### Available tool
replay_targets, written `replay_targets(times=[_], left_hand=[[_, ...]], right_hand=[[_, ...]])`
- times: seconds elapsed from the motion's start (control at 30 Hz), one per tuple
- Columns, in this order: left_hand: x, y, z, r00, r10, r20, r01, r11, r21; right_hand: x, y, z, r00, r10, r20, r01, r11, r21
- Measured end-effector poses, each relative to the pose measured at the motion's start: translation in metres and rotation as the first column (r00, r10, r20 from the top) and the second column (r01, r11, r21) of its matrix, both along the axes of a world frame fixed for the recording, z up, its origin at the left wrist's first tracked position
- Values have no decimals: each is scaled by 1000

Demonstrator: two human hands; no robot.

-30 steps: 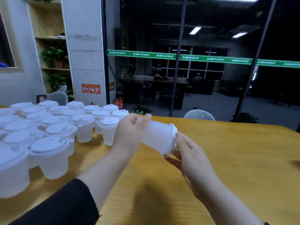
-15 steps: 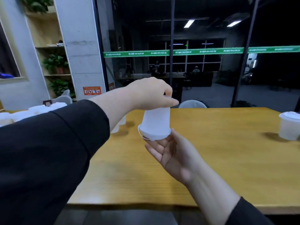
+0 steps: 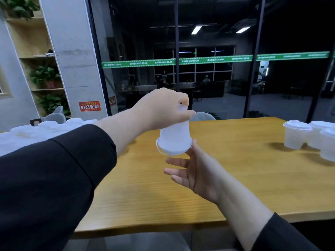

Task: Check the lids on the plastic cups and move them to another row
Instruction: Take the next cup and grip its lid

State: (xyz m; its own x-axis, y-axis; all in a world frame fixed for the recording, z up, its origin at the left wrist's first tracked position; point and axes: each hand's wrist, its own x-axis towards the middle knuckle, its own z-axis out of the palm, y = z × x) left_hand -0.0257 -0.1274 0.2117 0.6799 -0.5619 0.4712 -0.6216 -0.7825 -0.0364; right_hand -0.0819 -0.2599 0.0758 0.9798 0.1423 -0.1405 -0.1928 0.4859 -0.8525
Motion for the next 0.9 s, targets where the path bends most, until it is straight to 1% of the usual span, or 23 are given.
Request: replay_targets(times=[0.07,0.13,0.2,0.27,0.33,0.37,0.4,0.43,0.5,0.57,0.6,0.67,0.73,0.8,0.83,0.9], left_hand=[[5,-4,-18,997,-58,56,62,995,-78],[9,-11,-40,989,-131,67,143,964,-226],[13,-24,-61,983,-178,39,179,914,-363],[15,-43,-81,977,-208,-52,162,875,-456],[13,-71,-99,940,-243,-239,87,849,-522],[11,-85,-108,889,-296,-349,53,824,-564],[8,-101,-116,817,-373,-439,25,785,-619],[7,-118,-124,745,-447,-495,-4,739,-673],[6,-150,-135,636,-532,-558,-81,674,-735],[7,-181,-145,523,-586,-619,-154,650,-744],[6,-197,-150,466,-617,-634,-178,637,-750],[5,-227,-157,374,-669,-642,-220,609,-762],[4,-255,-164,278,-718,-638,-271,579,-769],[4,-282,-170,186,-756,-628,-333,553,-764],[4,-294,-172,155,-766,-624,-356,545,-759],[1,-316,-178,126,-774,-620,-358,548,-756]], right_hand=[[1,-14,4,999,33,-16,-32,999,21],[4,-29,5,1000,-1,-31,3,997,81],[9,-44,4,997,-70,-44,75,989,128],[12,-62,4,976,-208,-64,216,963,162],[11,-85,5,934,-352,-51,356,920,162],[9,-97,5,913,-407,-25,406,903,141],[7,-110,4,892,-452,7,449,888,96],[3,-123,2,873,-487,39,486,873,36],[-2,-147,-3,826,-555,101,563,821,-96],[-6,-172,-10,771,-611,179,637,731,-245],[-9,-185,-13,748,-626,220,662,679,-318],[-12,-210,-18,711,-641,289,696,585,-416],[-15,-236,-23,683,-655,322,719,526,-455],[-19,-261,-27,658,-670,344,742,498,-449],[-21,-273,-29,649,-679,342,750,499,-434],[-24,-296,-35,644,-692,325,753,501,-426]])
